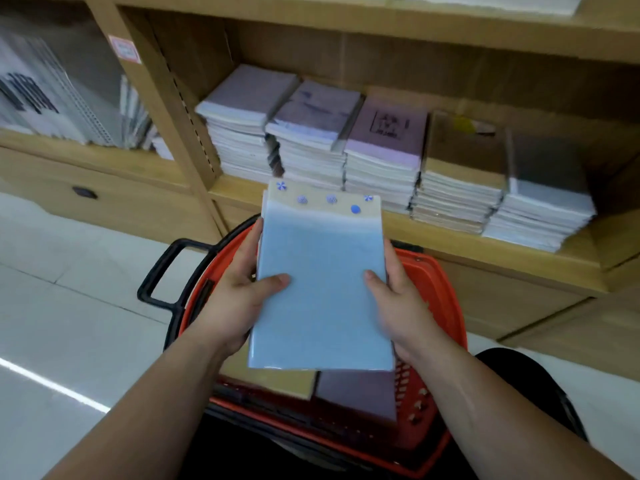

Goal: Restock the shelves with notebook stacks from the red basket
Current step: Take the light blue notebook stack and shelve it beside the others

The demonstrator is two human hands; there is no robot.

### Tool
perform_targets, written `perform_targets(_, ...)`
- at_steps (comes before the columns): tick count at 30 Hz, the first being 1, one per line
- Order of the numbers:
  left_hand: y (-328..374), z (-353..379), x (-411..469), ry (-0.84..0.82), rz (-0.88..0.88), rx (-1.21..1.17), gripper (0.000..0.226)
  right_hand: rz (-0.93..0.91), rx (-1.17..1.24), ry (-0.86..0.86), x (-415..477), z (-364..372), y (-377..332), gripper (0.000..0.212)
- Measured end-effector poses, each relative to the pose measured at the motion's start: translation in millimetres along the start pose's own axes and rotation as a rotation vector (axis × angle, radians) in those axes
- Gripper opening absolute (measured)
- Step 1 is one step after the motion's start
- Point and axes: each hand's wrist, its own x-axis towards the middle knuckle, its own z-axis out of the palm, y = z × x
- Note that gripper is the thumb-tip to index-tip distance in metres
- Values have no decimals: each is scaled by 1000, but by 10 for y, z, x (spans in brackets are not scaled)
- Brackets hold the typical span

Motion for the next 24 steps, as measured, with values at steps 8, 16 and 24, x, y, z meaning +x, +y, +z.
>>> perform_targets(8, 1089, 433, 40, -187, 281, -15, 87, -350, -58, -66, -253, -272, -1279, 69)
perform_targets(16, 1708, 1139, 50, -298, 449, -48, 88, -598, -109, 44, -676, -725, -2165, 66)
perform_targets(24, 2275, 2359, 491, -365, 445, 34, 81, -647, -20, 266, -754, -1578, -2961, 57)
